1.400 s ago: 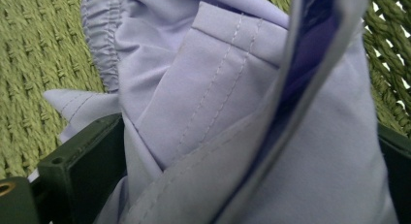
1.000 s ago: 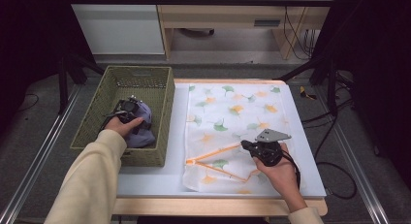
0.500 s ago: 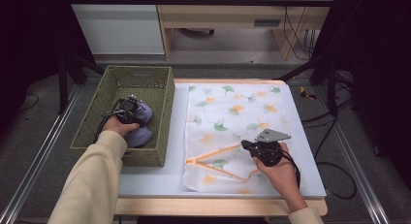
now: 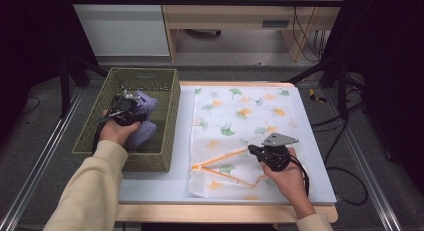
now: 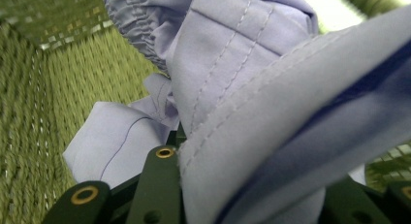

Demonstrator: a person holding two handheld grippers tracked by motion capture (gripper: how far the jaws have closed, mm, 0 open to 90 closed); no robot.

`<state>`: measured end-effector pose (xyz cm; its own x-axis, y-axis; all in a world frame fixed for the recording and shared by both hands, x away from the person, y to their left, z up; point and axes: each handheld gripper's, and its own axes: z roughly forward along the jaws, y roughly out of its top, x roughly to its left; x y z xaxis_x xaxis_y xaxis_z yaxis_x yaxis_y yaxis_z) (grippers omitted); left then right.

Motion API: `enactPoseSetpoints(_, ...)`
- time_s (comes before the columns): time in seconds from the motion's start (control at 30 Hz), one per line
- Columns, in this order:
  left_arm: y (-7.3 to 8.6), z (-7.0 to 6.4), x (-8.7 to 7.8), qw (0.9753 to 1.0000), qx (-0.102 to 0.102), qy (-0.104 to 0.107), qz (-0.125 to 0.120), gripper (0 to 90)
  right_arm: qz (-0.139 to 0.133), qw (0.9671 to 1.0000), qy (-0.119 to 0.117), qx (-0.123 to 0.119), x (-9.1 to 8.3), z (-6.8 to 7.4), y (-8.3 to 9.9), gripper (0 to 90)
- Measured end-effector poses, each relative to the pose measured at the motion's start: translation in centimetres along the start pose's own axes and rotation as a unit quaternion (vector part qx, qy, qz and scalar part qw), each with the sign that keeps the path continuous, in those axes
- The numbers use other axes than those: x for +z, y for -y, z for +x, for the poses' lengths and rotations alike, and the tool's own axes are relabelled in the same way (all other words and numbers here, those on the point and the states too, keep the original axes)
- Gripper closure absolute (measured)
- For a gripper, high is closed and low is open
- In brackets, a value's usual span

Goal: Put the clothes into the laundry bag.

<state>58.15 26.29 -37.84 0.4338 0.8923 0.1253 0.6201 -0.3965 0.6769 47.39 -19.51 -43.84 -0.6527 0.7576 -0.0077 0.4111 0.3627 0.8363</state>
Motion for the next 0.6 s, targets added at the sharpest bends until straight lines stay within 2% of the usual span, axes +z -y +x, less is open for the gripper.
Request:
enactPoseSetpoints(0.1, -0.1, -0.3, -1.0, 0.9999, 0.009, -0.007, -0.013, 67.2, -0.001, 1.0, 0.0, 0.0, 0.1, 0.0, 0.1, 88.7)
enactPoseSetpoints(0.2, -0.3, -0.9, -2.3, 0.9992, 0.014, -0.001, -0.038, 67.4, 0.001, 1.0, 0.0, 0.003, 0.1, -0.1, 0.1, 88.7)
enactPoseSetpoints(0.33, -0.5, -1.4, -3.7, 0.9982, 0.014, -0.006, -0.057, 68.2, -0.004, 0.9999, -0.011, 0.01, 0.2, -0.2, 0.2, 88.8)
enactPoseSetpoints(0.5, -1.0, -2.4, -5.7, 0.9951, 0.016, -0.007, -0.098, 68.3, -0.007, 0.9997, -0.014, 0.018, 0.1, -0.4, 0.3, 88.8)
enactPoseSetpoints(0.6, -1.5, -3.3, -7.1, 0.9925, 0.03, -0.006, -0.118, 68.3, -0.01, 0.9997, -0.016, 0.018, 0.1, -0.5, 0.3, 88.8)
